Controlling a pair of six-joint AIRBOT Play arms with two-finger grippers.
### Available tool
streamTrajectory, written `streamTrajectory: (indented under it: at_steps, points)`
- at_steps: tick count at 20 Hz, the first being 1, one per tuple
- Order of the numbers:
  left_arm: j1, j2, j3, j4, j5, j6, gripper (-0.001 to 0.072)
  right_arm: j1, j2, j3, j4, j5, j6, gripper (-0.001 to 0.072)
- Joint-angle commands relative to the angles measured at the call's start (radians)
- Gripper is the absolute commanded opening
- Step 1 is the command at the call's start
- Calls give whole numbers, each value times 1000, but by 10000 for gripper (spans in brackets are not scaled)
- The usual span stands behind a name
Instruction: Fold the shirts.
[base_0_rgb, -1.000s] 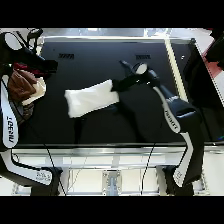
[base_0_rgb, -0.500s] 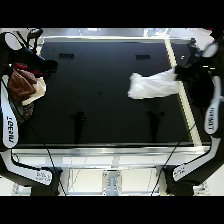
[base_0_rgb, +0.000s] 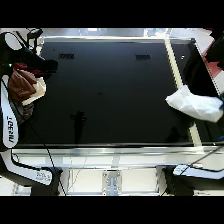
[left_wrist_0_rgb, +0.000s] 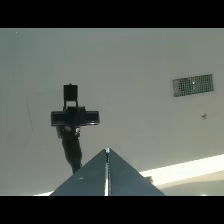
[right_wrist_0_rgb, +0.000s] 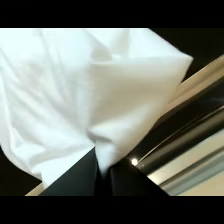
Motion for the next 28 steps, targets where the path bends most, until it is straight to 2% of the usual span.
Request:
streamTrajectory:
  at_steps: [1,5,8,9,10,11,12,15,17,18,20,21,24,28]
  points:
    - [0,0,0,0,0,-8,11,-134,201,-375,-8,-181,-8,13]
    - [0,0,0,0,0,-8,11,-185,336,-658,-19,-217,-24,13]
    - [0,0,0,0,0,-8,11,-191,367,-753,-38,-228,-23,15]
    - [0,0,0,0,0,-8,11,-191,367,-757,-38,-206,-24,77]
    - [0,0,0,0,0,-8,11,-191,370,-752,-38,-170,-24,287]
    - [0,0,0,0,0,-7,11,-191,380,-738,-37,-131,-24,454]
    - [0,-2,0,0,0,-8,10,-191,406,-709,-26,-85,-24,473]
    - [0,-2,0,-16,1,-8,10,-190,560,-539,121,-34,-67,473]
    - [-1,-2,0,-86,24,-8,10,-175,684,-441,417,-190,-100,468]
    - [-2,-2,0,-142,51,-8,10,-143,734,-434,616,-301,-182,450]
    - [-10,-2,0,-269,105,-8,11,-27,767,-434,852,-382,-403,367]
    - [-19,-2,0,-317,122,-8,10,43,759,-434,867,-372,-439,367]
    - [-55,-2,0,-361,119,-8,10,266,702,-434,766,-322,-444,368]
    - [-99,-2,0,-372,46,-80,11,418,686,-433,735,-270,-443,368]
